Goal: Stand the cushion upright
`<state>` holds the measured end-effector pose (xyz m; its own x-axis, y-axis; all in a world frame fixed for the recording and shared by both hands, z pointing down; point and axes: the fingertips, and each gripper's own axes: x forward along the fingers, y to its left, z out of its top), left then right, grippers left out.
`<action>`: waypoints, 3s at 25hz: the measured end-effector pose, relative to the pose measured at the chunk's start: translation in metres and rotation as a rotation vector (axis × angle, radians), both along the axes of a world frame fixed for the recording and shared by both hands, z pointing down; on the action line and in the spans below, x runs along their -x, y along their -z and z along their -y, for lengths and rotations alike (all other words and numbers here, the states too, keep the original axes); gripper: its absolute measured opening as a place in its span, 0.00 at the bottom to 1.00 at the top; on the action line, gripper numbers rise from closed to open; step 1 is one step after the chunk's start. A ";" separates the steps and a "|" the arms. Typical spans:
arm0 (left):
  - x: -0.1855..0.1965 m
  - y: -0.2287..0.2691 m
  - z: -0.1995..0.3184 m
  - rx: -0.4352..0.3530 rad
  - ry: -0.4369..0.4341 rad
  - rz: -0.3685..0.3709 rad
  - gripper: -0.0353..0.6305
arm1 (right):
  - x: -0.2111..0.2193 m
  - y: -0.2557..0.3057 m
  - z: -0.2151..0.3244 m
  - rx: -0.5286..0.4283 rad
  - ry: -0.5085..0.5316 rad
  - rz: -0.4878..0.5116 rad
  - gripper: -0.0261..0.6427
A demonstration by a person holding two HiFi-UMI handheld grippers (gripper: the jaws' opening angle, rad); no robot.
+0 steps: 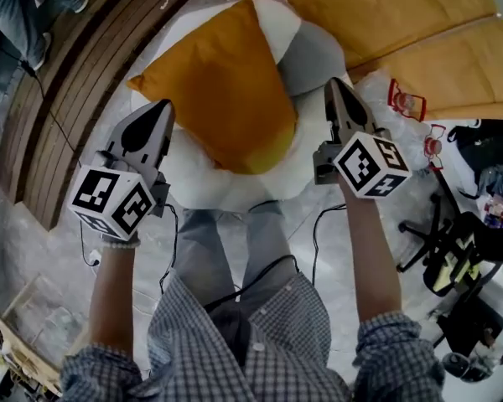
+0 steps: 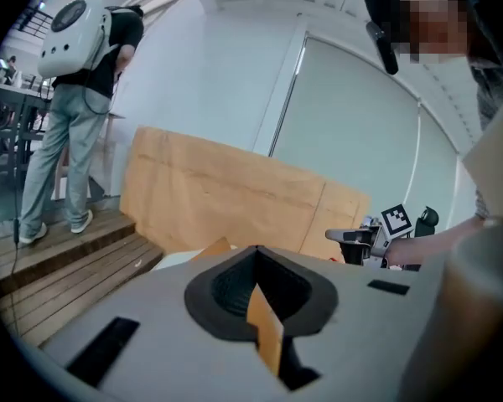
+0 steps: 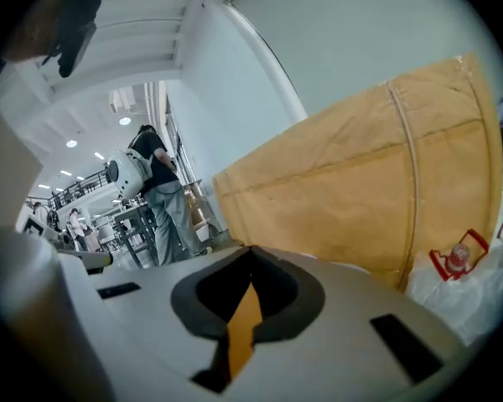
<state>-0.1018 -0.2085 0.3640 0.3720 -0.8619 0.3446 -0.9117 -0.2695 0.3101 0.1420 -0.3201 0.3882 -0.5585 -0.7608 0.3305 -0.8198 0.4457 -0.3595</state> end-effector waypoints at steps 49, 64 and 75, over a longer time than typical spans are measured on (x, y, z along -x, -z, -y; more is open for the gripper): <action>-0.034 0.165 -0.051 -0.201 -0.171 -0.115 0.06 | -0.070 0.171 -0.137 -0.145 -0.195 -0.049 0.05; -0.033 0.164 -0.057 -0.197 -0.156 -0.123 0.06 | -0.067 0.171 -0.143 -0.143 -0.191 -0.037 0.05; -0.037 0.165 -0.058 -0.192 -0.170 -0.125 0.06 | -0.066 0.170 -0.143 -0.140 -0.184 -0.047 0.05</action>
